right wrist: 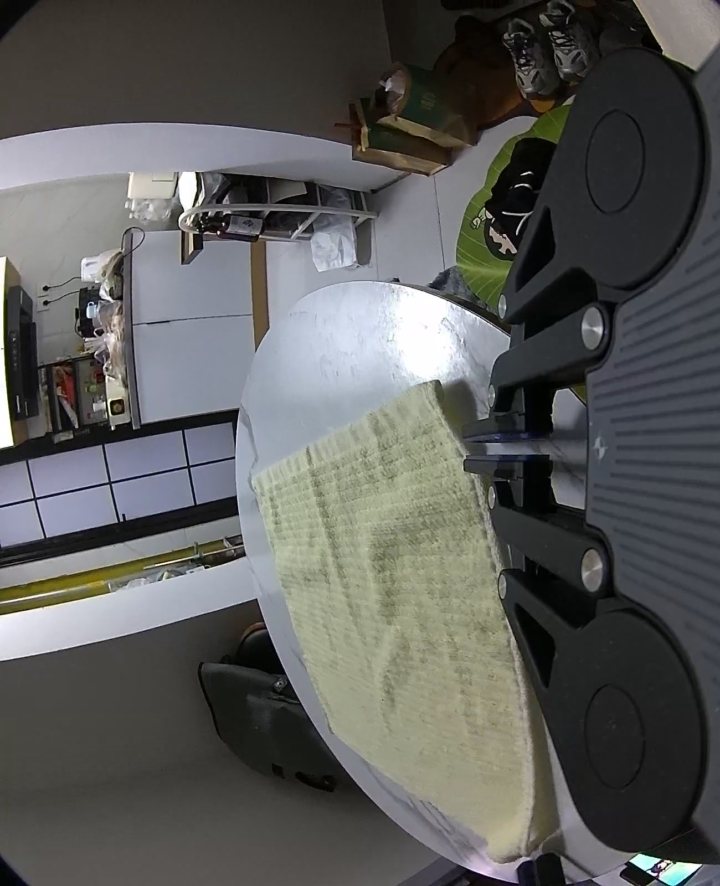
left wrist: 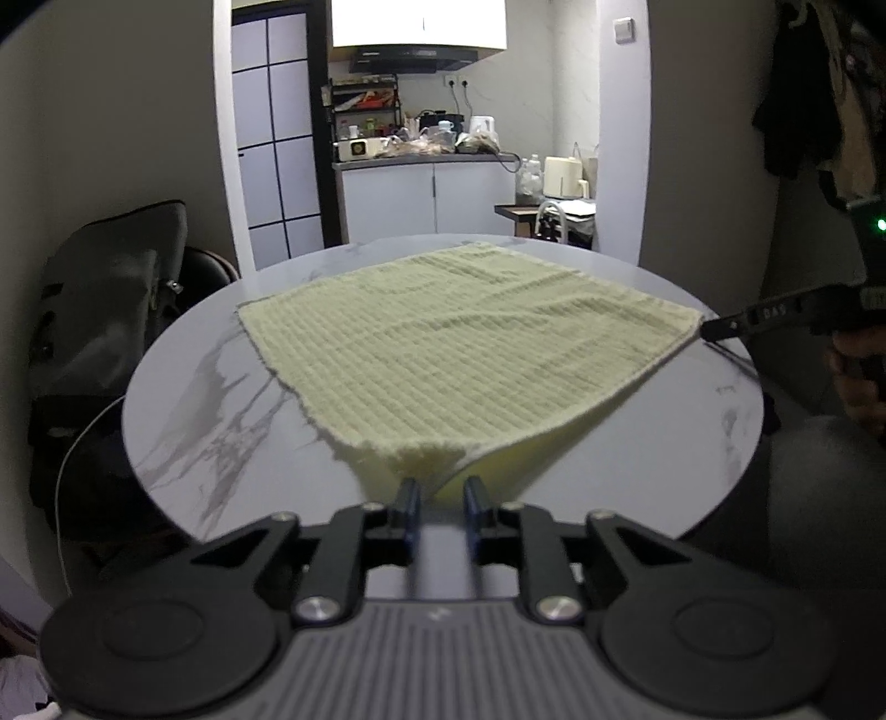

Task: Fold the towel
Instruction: 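Open both grippers to release the towel edge on the table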

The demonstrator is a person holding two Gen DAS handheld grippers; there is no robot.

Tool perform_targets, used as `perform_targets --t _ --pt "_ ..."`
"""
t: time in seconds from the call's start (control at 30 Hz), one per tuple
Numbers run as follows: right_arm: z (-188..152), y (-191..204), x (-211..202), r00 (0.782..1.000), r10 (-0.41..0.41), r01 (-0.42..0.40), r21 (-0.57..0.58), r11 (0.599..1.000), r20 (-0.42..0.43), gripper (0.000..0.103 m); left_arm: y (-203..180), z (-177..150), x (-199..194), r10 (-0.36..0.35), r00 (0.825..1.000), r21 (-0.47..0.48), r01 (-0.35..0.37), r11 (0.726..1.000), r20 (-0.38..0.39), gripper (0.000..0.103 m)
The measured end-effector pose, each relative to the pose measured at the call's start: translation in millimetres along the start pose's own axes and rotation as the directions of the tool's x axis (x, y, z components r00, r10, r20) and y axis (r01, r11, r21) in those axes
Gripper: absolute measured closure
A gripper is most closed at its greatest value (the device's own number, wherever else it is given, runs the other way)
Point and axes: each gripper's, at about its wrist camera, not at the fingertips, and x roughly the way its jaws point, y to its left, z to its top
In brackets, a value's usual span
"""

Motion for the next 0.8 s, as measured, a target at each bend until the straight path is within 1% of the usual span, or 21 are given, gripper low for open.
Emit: perform_targets --t 0.03,0.07,0.1,0.17,0.2,0.27,0.43,0.57,0.67,0.73,0.8 --pt "3 1 0 1.000 -0.002 0.002 -0.007 1.000 -0.003 0.096 2 1 -2 -0.001 1.000 -0.014 0.001 1.000 0.009 0.057" --pt "4 3 -1 1.000 -0.008 0.008 -0.017 1.000 -0.003 0.093 2 2 -3 0.000 1.000 -0.022 0.001 1.000 0.016 0.048" --pt "4 5 -1 1.000 -0.018 0.018 -0.030 0.999 -0.001 0.089 3 5 -5 0.006 0.999 -0.041 -0.005 0.999 0.037 0.034" --pt "5 9 -4 0.999 -0.033 0.033 -0.054 0.998 0.013 0.076 4 9 -7 0.018 0.997 -0.066 -0.014 0.998 0.069 0.025" --pt "5 12 -5 0.999 -0.036 0.037 -0.066 0.997 0.020 0.075 3 12 -6 0.024 0.996 -0.078 -0.018 0.997 0.088 0.025" --pt "4 14 -7 0.999 -0.033 0.035 -0.085 0.996 0.024 0.071 3 16 -1 0.018 0.996 -0.088 -0.011 0.996 0.086 0.025" --pt "7 14 -9 0.999 -0.035 0.038 -0.084 0.996 0.033 0.070 -4 20 12 0.003 0.997 -0.072 0.003 0.997 0.076 0.025" --pt "8 14 -5 0.999 -0.036 0.037 -0.087 0.996 0.017 0.070 -7 18 19 0.012 0.999 -0.062 -0.009 0.998 0.052 0.025" --pt "9 14 -2 0.999 -0.037 0.037 -0.091 0.995 0.004 0.070 -8 11 22 0.013 0.999 -0.065 -0.010 0.998 0.031 0.019" --pt "10 15 0 0.999 -0.037 0.037 -0.095 0.995 -0.004 0.070 -10 6 23 0.012 1.000 -0.054 -0.011 0.999 0.020 0.018" --pt "11 15 1 0.999 -0.041 0.040 -0.094 0.995 -0.006 0.070 -10 3 23 -0.004 1.000 -0.044 0.004 0.999 0.010 0.018"
